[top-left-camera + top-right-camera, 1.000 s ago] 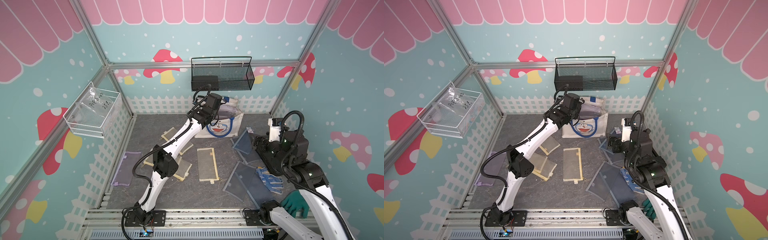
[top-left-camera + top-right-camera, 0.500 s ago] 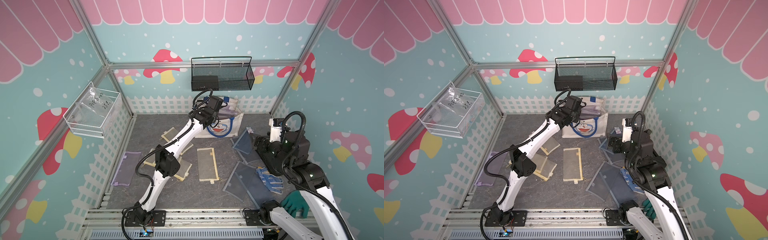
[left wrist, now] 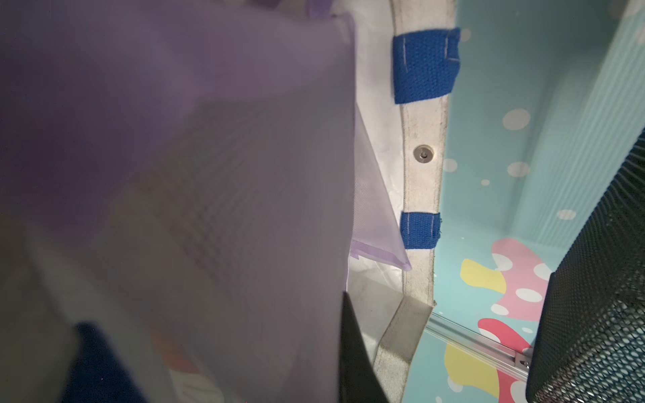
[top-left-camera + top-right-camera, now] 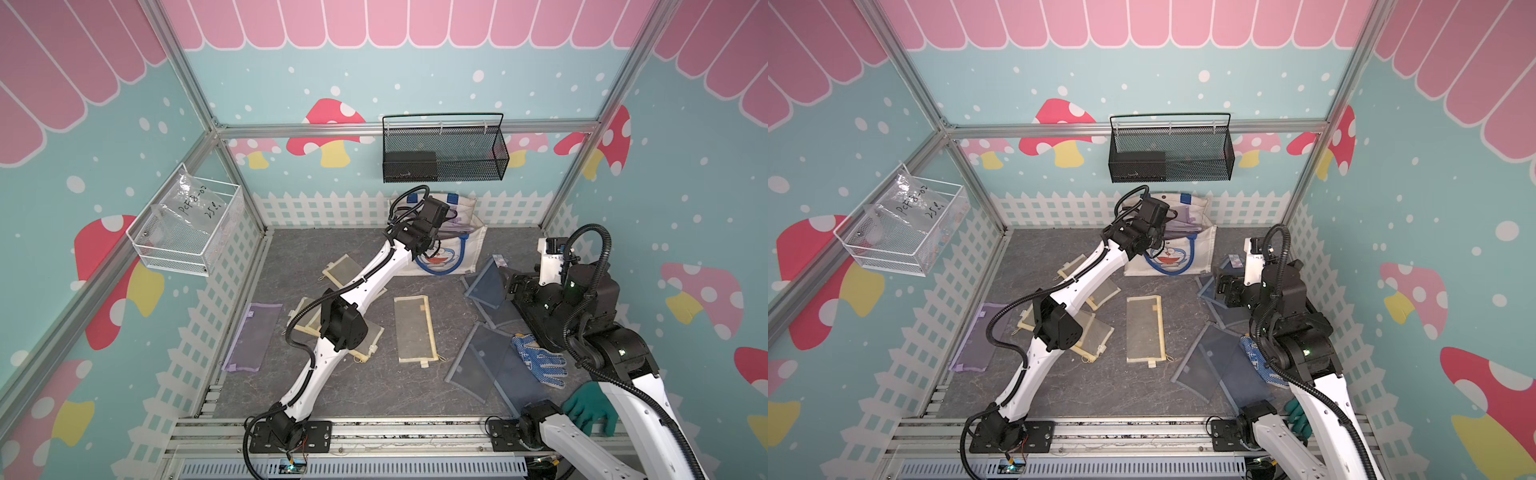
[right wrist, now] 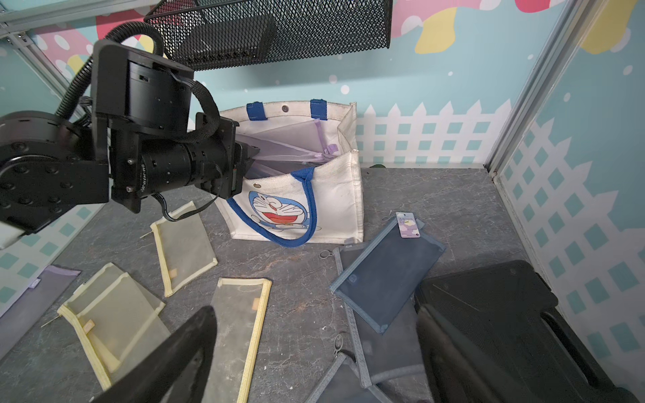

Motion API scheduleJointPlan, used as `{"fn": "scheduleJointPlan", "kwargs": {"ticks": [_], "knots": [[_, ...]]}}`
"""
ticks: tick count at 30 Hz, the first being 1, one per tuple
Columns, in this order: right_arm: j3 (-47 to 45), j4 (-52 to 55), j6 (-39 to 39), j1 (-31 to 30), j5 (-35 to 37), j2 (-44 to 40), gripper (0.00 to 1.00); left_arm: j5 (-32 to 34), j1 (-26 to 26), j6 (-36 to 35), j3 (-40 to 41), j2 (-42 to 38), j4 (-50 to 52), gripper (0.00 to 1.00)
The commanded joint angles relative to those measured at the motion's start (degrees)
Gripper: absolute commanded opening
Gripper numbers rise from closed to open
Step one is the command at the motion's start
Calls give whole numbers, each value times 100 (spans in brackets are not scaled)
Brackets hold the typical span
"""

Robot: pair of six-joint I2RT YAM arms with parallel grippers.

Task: Put the pencil pouch into the canvas bag
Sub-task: Place the pencil pouch in the canvas bag.

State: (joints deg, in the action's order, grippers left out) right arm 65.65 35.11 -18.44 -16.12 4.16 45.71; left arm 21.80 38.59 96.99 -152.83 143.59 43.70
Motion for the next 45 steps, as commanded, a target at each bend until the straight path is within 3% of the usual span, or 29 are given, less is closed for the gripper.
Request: {"fn": "scheduleJointPlan", "kwargs": {"ticks": [1, 9, 16, 21, 25, 31, 36, 38, 45], "knots": [[-3, -110, 85, 30, 84, -25, 91, -151, -70, -348, -134, 48, -286, 12], [-61, -241, -20, 37, 147, -36, 91, -618, -37, -1053, 207, -366, -471, 48], [-169, -259, -128, 38, 127, -101, 92, -796, -36, -1618, 625, -999, -230, 66], [-348, -285, -350, 39, -64, -29, 92, -971, -68, -1979, 1179, -1501, -158, 70], [-436, -354, -363, 38, -50, -3, 92, -1314, -116, -2456, 1186, -1649, -50, 57], [-882, -515, -581, 38, -605, 94, 92, -2256, -124, -3682, 1127, -1955, 401, 52], [-1453, -769, -829, 39, -1280, 288, 92, -2605, -17, -4896, 2780, -3203, 350, 52], [-1672, -901, -857, 38, -1607, 433, 92, -2633, 41, -5276, 3868, -3880, 350, 56], [-2839, -2102, -1393, 30, -3124, 1056, 89, -3172, -81, -5399, 7908, -5860, -573, 68]]}}
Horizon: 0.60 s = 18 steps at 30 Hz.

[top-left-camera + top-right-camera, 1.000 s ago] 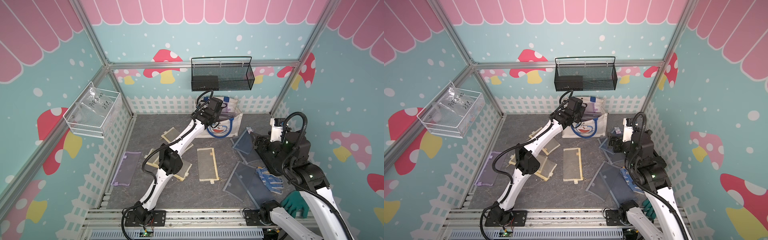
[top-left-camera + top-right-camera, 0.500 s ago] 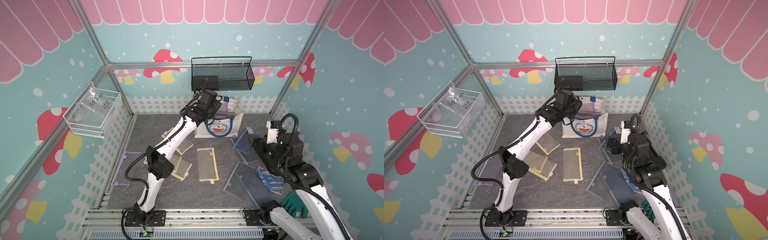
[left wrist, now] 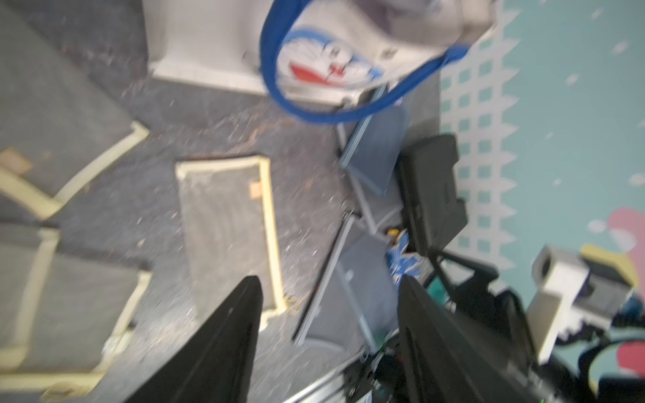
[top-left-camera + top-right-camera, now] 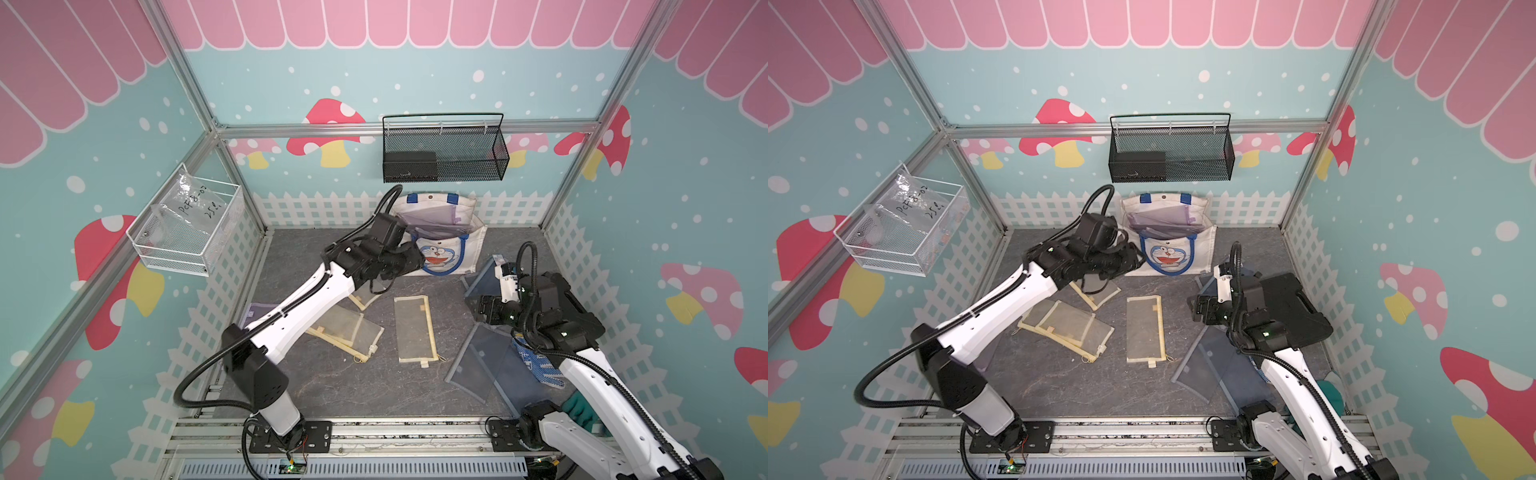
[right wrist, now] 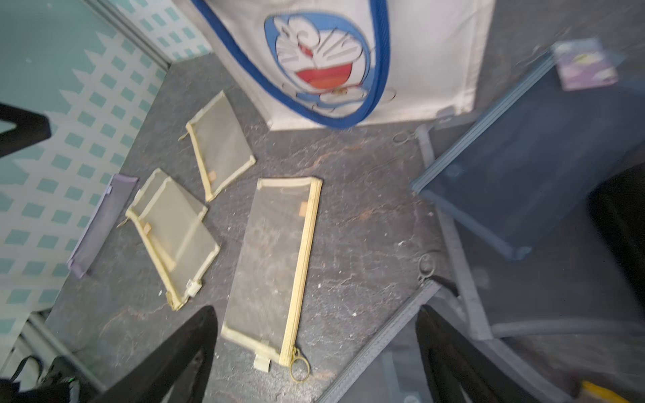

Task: Put the pencil pouch into the canvas bag
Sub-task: Pick up the pencil pouch from the center of the board.

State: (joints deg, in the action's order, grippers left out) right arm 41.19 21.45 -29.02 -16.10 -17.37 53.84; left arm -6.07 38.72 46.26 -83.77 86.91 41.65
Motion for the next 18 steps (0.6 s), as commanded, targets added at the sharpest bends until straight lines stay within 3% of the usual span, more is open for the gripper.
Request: {"fn": "scheduleJointPlan", "kwargs": {"ticks": [1, 6, 13, 18], "knots": [[-592, -1031, -448, 28, -1212, 404, 89, -531, -137, -312, 1432, -312, -616, 71], [-1149, -2168, -710, 4, -1814, 1304, 87, -1259, -313, -240, 2657, -221, -1814, 78], [-1106, -3126, -751, -68, -1912, 2486, 85, -1576, -490, -214, 2817, 756, -3038, 76], [-976, -3745, -927, -125, -1916, 3286, 81, -1548, -643, -262, 2550, 1432, -3139, 69]]}}
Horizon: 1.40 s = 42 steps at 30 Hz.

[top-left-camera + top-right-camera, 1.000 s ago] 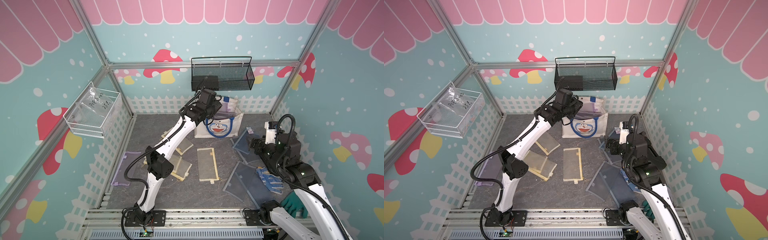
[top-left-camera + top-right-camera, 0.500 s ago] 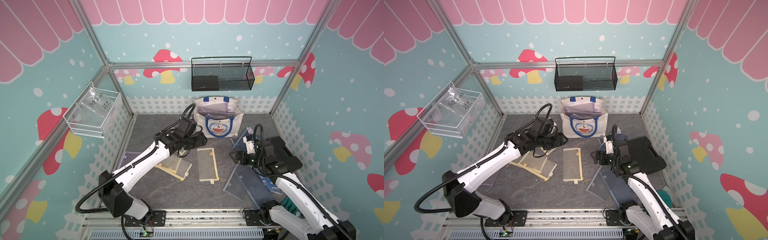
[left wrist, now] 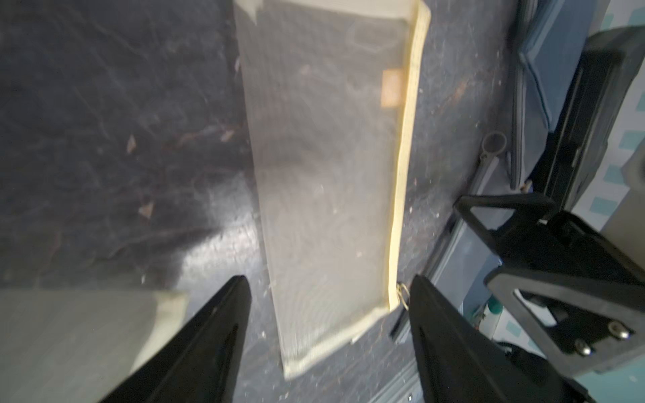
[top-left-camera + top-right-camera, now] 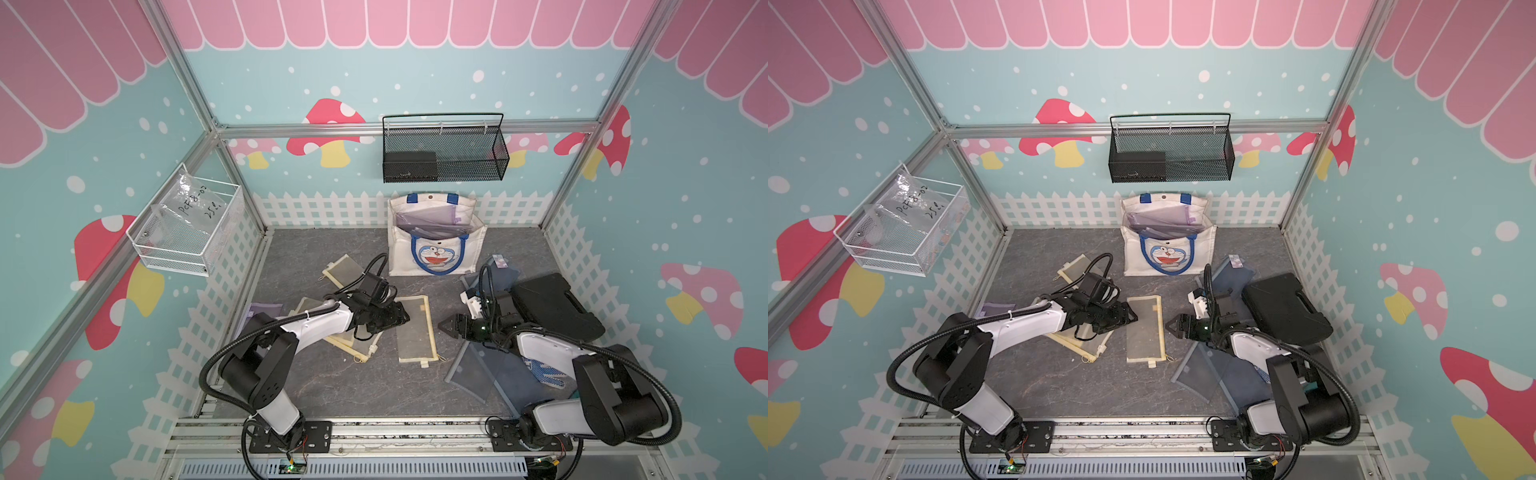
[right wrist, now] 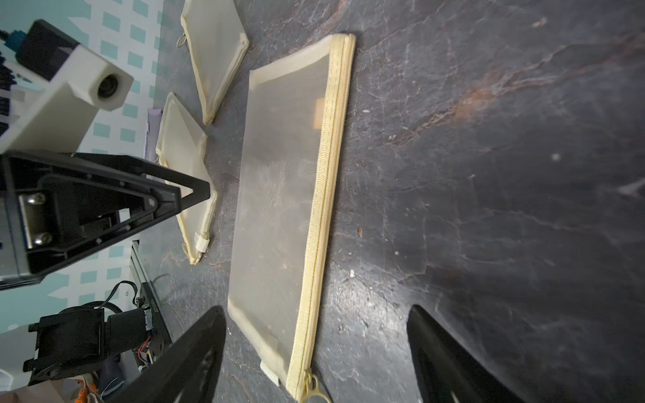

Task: Put the pencil pouch into the canvas bag
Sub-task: Pick up the pencil pouch from the center of the board.

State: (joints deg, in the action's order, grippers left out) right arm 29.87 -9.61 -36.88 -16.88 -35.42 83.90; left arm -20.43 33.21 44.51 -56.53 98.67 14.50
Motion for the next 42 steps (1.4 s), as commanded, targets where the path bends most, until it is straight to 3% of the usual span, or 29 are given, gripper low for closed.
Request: {"fn": "scheduleJointPlan", "kwargs": {"ticks": [1, 14, 20, 23, 27, 33, 37, 42], "knots": [[192, -726, -176, -67, -98, 423, 80, -66, -111, -100, -185, 385, -463, 67], [513, -1297, -311, -307, -266, 1691, 56, -391, 239, 409, 15, 1171, -1668, 46], [466, -1298, -249, -317, -220, 1610, 35, -413, 456, 875, 425, 1055, -2415, 26], [410, -1285, -218, -318, -255, 1451, 30, -372, 466, 980, 643, 840, -2584, 13], [291, -1189, -227, -315, -259, 1007, 30, -268, 458, 922, 734, 303, -2273, 0], [507, -205, 158, -317, 3, -91, 38, -1, 528, 918, 451, -893, -1040, 0], [1046, 982, 720, -324, 544, -861, 57, 647, 604, 1015, -376, -1595, 541, 0], [1489, 1761, 858, -298, 1190, -1669, 79, 1446, 669, 1006, -1758, -1892, 2083, 0]]}}
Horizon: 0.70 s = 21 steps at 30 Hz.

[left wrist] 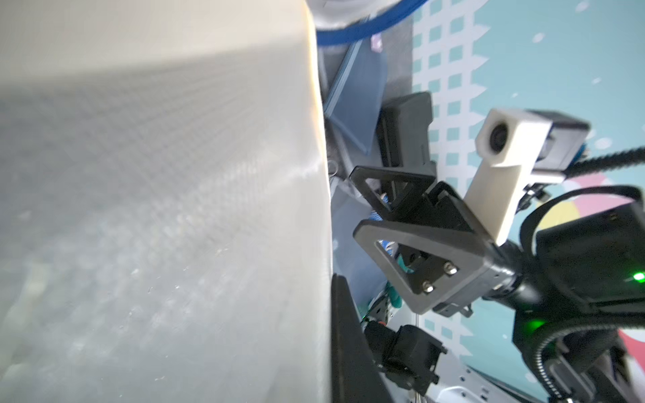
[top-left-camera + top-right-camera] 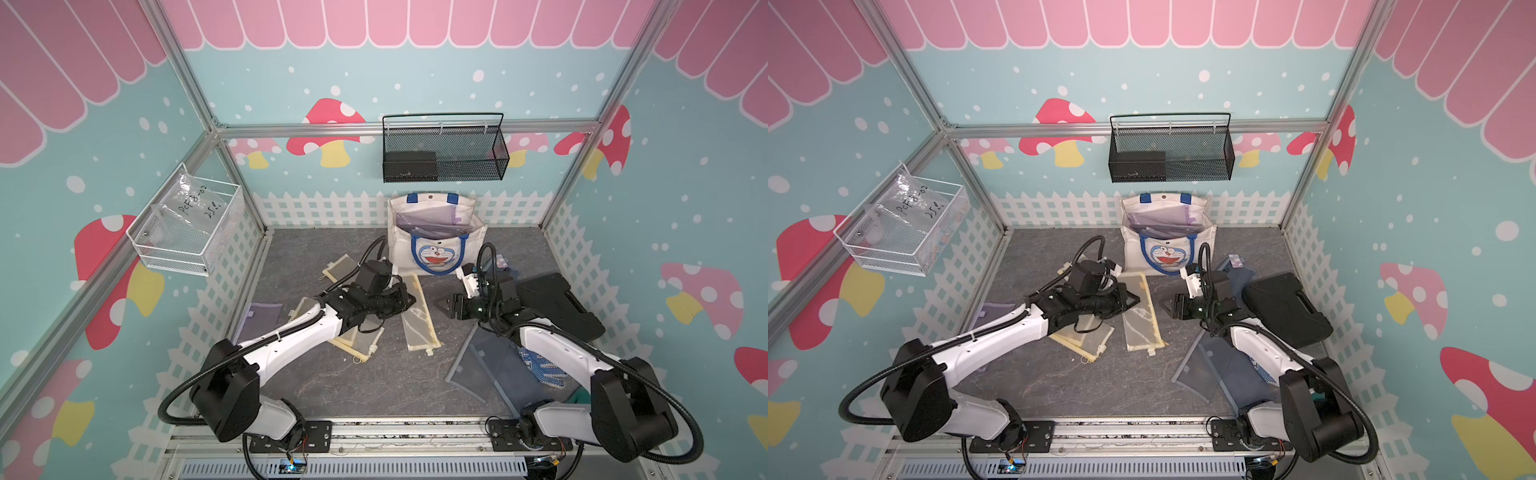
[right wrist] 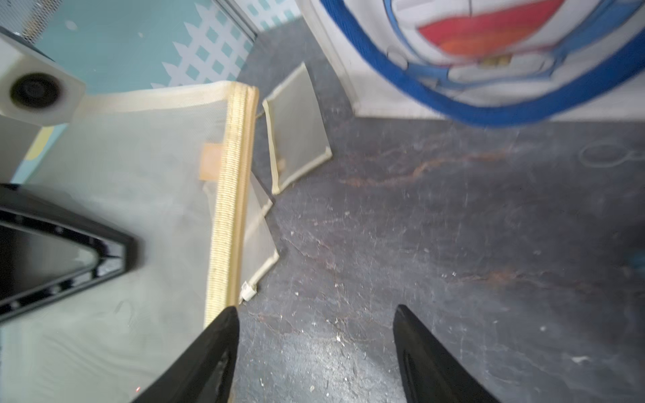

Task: Put the pencil pouch into the canvas bag
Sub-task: Pick up the pencil pouch from the center of the board, then place the pencil pouch in the canvas bag.

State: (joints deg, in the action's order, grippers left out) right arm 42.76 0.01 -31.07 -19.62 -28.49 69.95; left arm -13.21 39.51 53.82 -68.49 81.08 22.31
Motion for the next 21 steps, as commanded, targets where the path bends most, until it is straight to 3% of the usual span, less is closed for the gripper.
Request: {"fn": "scheduleJointPlan", "kwargs": {"ticks": [1, 6, 13, 21], "knots": [[297, 932, 275, -16, 589, -380, 80, 984, 61, 137, -904, -107, 1617, 0], [818, 1533, 327, 50, 1057, -722, 85, 1679, 219, 230, -2559, 382, 2328, 0], [1380, 2406, 374, 115, 1960, -1076, 86, 2290, 365, 572, -4719, 1665, 2222, 0], [1654, 3398, 496, 143, 2976, -1941, 86, 2739, 382, 1796, -7632, 3786, 2322, 0]]}}
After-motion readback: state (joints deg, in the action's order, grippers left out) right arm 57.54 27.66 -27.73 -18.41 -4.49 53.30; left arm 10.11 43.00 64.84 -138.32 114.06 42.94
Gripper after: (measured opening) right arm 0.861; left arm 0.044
